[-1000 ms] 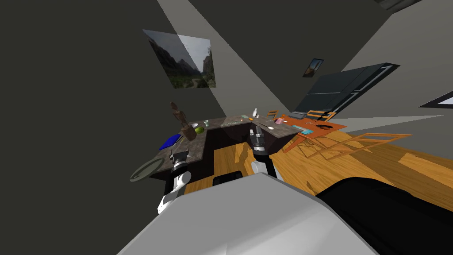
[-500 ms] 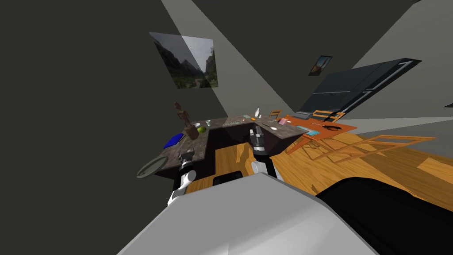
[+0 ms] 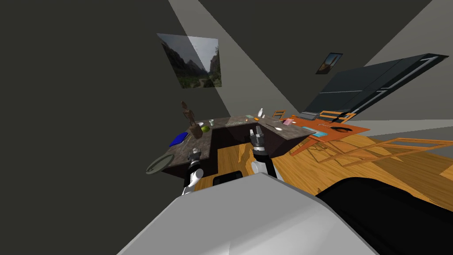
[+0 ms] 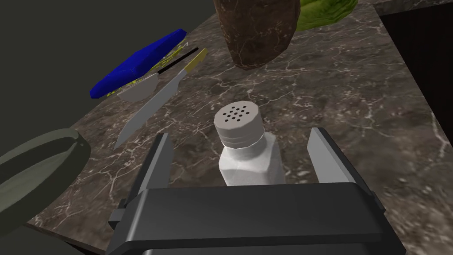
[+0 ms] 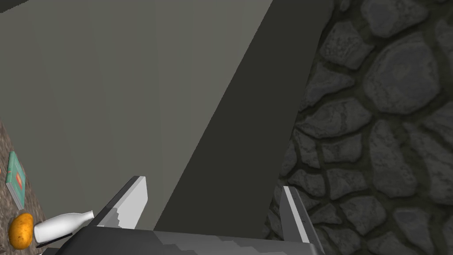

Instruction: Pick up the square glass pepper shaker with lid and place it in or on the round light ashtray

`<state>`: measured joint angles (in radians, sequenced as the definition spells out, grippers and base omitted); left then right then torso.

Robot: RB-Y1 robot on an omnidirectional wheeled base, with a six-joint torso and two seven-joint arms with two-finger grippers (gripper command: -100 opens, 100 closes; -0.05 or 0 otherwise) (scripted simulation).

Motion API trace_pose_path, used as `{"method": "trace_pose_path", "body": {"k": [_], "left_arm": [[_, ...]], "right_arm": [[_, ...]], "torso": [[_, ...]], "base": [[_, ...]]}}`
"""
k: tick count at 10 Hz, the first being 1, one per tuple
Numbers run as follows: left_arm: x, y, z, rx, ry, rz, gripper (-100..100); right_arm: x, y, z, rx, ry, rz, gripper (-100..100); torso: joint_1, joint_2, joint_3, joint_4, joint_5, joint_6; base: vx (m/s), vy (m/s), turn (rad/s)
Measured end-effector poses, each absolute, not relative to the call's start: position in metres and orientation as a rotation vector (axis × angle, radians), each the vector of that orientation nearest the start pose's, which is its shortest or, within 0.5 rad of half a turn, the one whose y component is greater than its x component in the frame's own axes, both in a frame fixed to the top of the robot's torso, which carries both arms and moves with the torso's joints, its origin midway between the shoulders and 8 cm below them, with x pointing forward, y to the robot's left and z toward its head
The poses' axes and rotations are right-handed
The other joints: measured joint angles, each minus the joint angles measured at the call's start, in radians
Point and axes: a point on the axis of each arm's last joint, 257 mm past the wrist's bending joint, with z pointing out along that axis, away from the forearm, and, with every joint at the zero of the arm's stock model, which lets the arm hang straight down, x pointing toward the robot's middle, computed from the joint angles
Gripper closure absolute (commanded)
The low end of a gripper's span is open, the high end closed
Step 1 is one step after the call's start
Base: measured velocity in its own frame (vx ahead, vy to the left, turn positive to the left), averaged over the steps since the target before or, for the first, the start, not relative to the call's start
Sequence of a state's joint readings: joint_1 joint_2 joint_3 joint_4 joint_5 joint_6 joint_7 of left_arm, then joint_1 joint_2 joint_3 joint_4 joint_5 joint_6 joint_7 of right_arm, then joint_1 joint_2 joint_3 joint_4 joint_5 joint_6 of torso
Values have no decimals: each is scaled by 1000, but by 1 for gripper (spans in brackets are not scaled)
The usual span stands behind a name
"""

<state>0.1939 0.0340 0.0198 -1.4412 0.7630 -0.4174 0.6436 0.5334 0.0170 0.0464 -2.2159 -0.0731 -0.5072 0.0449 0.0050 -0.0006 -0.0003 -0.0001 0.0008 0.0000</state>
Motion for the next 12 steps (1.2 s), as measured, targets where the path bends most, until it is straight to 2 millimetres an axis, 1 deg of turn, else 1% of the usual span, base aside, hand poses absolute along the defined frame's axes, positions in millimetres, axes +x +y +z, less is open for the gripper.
{"method": "trace_pose_path", "body": {"k": [3, 4, 5, 6, 7, 11, 12], "left_arm": [[451, 322, -313, -2007, -197, -1893, -100], [451, 321, -314, -2008, -199, -1893, 0], [451, 321, -314, -2008, -198, -1893, -100], [452, 321, -313, -2008, -198, -1894, -100], [453, 321, -312, -2009, -197, -1894, 100], [453, 321, -312, -2010, -197, -1895, 100], [453, 321, -312, -2010, -197, -1895, 0]], "right_arm": [[352, -280, -15, 777, 624, 1318, 0], [352, -280, -15, 777, 624, 1318, 0], [352, -280, -15, 777, 624, 1318, 0], [352, -280, -15, 777, 624, 1318, 0], [352, -280, -15, 777, 624, 1318, 0], [352, -280, -15, 777, 624, 1318, 0], [352, -280, -15, 777, 624, 1318, 0]], "torso": [[-2, 1, 0, 0, -1, 0], [-4, 1, 0, 0, -1, 0], [-4, 1, 0, 0, -1, 0], [-4, -2, -1, 0, -1, 0], [-4, -1, -1, 0, -1, 0], [-5, 0, 0, 0, -1, 0], [-5, 0, 0, 0, -1, 0]], "base": [[-1, 33, 13], [0, 0, 0], [45, 11, 46], [29, 7, 1], [0, 0, 0], [1, 0, 3], [0, 0, 0]]}}
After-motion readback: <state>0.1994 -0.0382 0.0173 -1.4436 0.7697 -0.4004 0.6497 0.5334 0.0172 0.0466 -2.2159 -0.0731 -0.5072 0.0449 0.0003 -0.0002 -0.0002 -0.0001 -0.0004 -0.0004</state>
